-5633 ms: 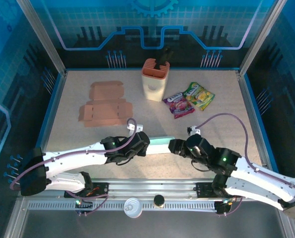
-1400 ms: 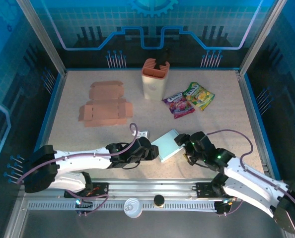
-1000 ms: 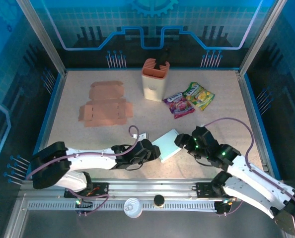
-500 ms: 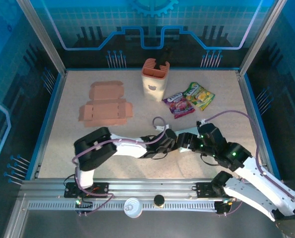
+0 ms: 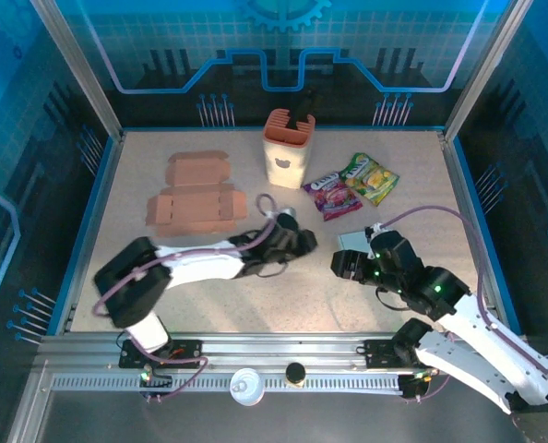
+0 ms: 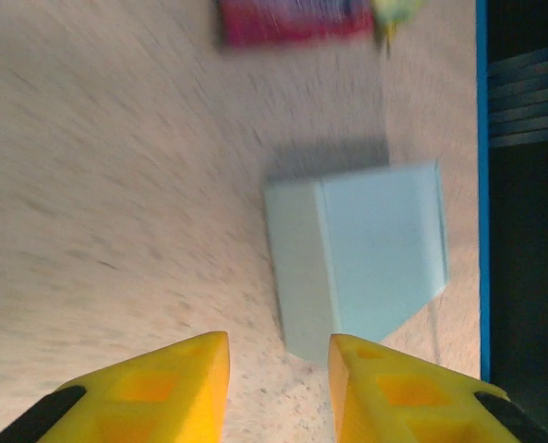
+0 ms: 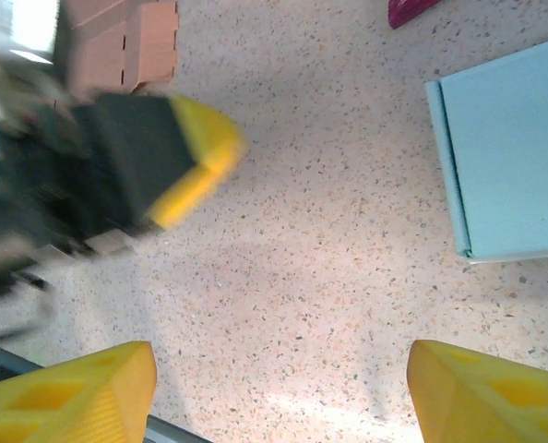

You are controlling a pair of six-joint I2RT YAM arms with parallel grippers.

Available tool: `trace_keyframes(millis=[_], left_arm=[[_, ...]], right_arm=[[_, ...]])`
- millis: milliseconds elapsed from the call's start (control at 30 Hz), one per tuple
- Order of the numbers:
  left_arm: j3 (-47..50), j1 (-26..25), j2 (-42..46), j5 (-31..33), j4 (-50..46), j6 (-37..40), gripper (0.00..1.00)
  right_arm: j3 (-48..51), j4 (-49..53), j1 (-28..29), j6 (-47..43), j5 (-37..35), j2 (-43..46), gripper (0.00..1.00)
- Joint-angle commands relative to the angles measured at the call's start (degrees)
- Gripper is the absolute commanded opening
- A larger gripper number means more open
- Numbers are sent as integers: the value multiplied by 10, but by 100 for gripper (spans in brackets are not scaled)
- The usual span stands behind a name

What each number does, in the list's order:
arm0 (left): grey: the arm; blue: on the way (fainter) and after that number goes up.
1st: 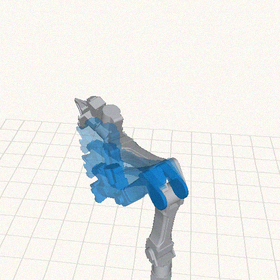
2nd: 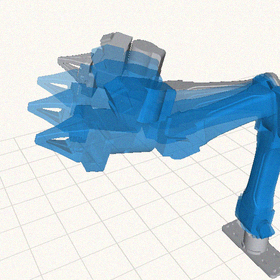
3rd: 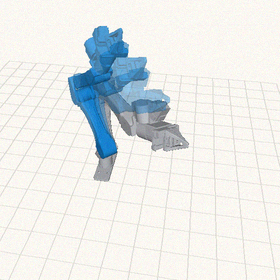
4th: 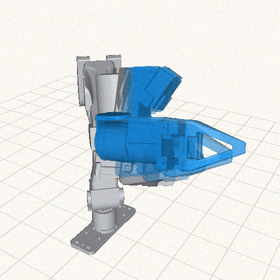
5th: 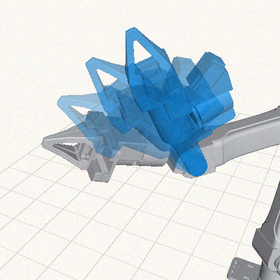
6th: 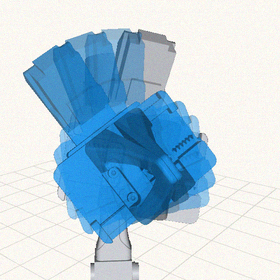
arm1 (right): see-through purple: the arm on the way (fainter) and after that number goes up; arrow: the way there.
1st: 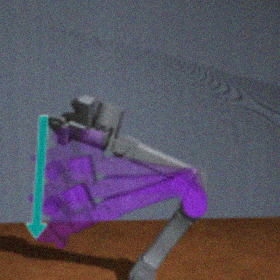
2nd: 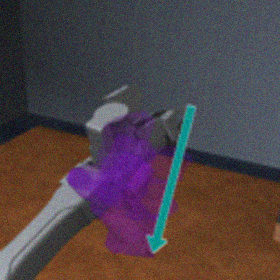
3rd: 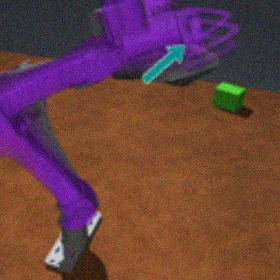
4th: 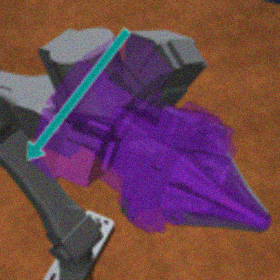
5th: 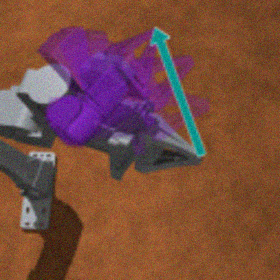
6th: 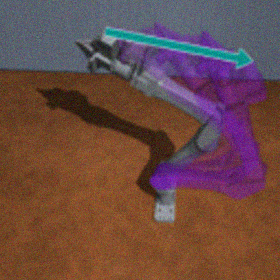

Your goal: Fold the paper box

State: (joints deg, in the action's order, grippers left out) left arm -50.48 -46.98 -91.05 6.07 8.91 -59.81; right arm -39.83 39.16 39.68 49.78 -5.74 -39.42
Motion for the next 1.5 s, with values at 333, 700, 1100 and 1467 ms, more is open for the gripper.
trace_keyframes(millis=[333, 700, 1100, 1467], left_arm=[[33, 425, 55, -89, -190, 167, 31], [66, 452, -62, -133, -96, 124, 25], [340, 256, 95, -8, 132, -139, 9], [340, -63, 87, 217, 221, -348, 1]], right_arm=[[17, -67, 11, -20, 62, -43, 70], [14, -102, 64, 3, 36, -82, 69], [58, -219, 129, 102, -16, -110, 70], [130, -445, 142, 264, -56, -221, 71]])
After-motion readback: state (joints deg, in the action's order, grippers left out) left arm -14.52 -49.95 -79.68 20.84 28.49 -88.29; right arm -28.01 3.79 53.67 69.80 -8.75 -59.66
